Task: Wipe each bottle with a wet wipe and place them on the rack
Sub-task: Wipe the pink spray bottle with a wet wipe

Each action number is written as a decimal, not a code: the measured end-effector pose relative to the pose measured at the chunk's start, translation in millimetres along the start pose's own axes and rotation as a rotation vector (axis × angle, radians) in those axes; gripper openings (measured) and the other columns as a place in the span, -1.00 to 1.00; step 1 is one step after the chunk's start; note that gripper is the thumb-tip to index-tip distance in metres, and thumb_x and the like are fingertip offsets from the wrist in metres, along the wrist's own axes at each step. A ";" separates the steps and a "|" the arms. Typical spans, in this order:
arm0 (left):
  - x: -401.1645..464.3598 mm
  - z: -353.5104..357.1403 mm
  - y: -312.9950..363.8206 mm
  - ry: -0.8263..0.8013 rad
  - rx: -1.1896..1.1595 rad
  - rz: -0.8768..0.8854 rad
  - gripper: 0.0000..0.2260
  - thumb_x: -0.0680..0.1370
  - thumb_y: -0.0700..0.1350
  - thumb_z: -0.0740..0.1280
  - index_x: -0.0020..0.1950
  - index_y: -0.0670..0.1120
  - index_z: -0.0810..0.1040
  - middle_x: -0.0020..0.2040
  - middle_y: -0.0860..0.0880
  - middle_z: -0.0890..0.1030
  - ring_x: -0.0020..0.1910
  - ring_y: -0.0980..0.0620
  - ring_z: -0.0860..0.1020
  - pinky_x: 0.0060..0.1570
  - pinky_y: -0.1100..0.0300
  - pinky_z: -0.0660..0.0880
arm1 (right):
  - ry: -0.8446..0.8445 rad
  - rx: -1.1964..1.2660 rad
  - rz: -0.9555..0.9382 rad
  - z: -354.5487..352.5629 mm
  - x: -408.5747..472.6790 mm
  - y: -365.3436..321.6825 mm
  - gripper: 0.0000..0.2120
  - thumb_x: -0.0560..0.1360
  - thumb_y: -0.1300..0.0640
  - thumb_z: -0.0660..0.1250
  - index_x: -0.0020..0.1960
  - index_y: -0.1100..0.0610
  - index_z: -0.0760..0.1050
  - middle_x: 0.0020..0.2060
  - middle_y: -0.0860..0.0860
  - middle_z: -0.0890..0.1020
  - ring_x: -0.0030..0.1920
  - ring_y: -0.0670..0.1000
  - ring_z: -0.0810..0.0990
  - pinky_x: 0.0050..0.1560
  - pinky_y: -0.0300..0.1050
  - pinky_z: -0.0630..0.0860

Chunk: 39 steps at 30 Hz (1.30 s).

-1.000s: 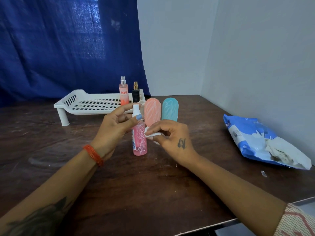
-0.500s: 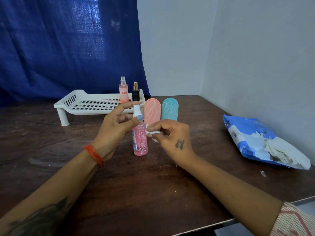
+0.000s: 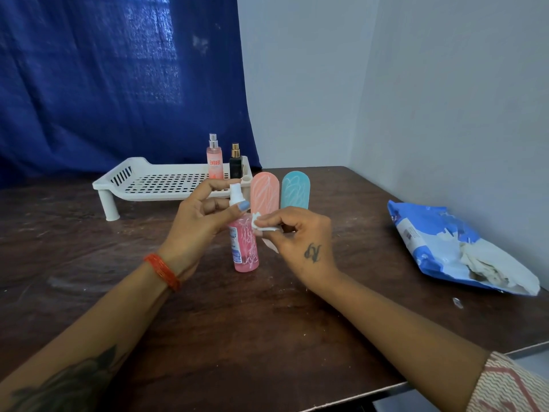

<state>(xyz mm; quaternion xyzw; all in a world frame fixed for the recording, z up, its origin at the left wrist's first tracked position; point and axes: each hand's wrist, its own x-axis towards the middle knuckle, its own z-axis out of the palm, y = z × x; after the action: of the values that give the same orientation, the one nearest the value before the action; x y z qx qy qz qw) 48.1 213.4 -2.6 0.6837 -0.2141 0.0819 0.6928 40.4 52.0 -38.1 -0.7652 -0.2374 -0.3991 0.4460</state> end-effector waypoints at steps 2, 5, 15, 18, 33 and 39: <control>0.2 -0.2 -0.3 -0.002 0.002 0.005 -0.77 0.44 -0.21 0.37 0.01 0.07 0.49 -0.27 0.05 0.68 -0.19 0.14 0.65 -0.11 0.19 0.53 | 0.039 -0.001 -0.029 2.2 1.3 -2.2 -0.87 0.36 0.27 0.48 -0.08 0.20 0.66 -0.18 0.04 0.69 -0.12 -0.12 0.63 -0.10 -0.38 0.54; -0.1 -0.9 -0.2 -0.008 -0.005 0.015 -0.78 0.44 -0.22 0.37 0.01 0.05 0.49 -0.28 0.06 0.68 -0.21 0.15 0.64 -0.16 0.26 0.57 | 0.032 -0.005 -0.123 3.2 0.2 -5.4 -0.83 0.38 0.30 0.46 -0.03 0.22 0.65 -0.12 0.08 0.69 -0.08 -0.09 0.64 -0.04 -0.28 0.58; -0.6 0.9 -0.4 0.029 0.036 0.014 -0.77 0.47 -0.23 0.36 0.00 0.07 0.49 -0.29 0.07 0.67 -0.21 0.16 0.64 -0.09 0.18 0.54 | 0.019 -0.024 -0.038 0.3 -0.6 -4.0 -0.86 0.40 0.25 0.45 -0.04 0.21 0.64 -0.16 0.03 0.68 -0.11 -0.10 0.62 -0.11 -0.32 0.57; -0.8 0.4 -0.3 0.036 0.044 0.032 -0.78 0.45 -0.22 0.38 -0.01 0.05 0.50 -0.29 0.04 0.67 -0.22 0.12 0.64 -0.11 0.21 0.57 | 0.034 -0.035 -0.146 1.3 -1.6 -5.5 -0.86 0.41 0.23 0.43 -0.05 0.24 0.64 -0.13 0.08 0.68 -0.07 -0.08 0.63 -0.05 -0.27 0.57; -0.1 -1.5 -0.4 0.058 0.073 0.015 -0.80 0.46 -0.20 0.36 0.01 0.06 0.50 -0.24 0.03 0.68 -0.18 0.14 0.64 -0.07 0.17 0.55 | -0.028 -0.105 -0.236 -0.1 -1.9 -5.7 -0.82 0.41 0.16 0.36 -0.07 0.21 0.66 -0.11 0.08 0.69 -0.04 -0.06 0.62 0.01 -0.32 0.52; -0.7 -2.3 1.0 0.050 0.077 0.003 -0.78 0.44 -0.20 0.37 0.02 0.05 0.50 -0.24 0.02 0.68 -0.13 0.08 0.65 0.03 0.08 0.56 | 0.003 -0.150 -0.191 -1.9 -1.6 -3.1 -0.77 0.41 0.09 0.31 -0.11 0.20 0.67 -0.16 0.06 0.70 -0.10 -0.09 0.63 -0.01 -0.31 0.52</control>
<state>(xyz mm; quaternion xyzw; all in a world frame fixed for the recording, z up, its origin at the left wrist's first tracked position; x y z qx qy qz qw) 47.5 215.8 -1.9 0.7075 -0.1943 0.1081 0.6708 36.5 51.9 -37.4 -0.7697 -0.2780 -0.4577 0.3476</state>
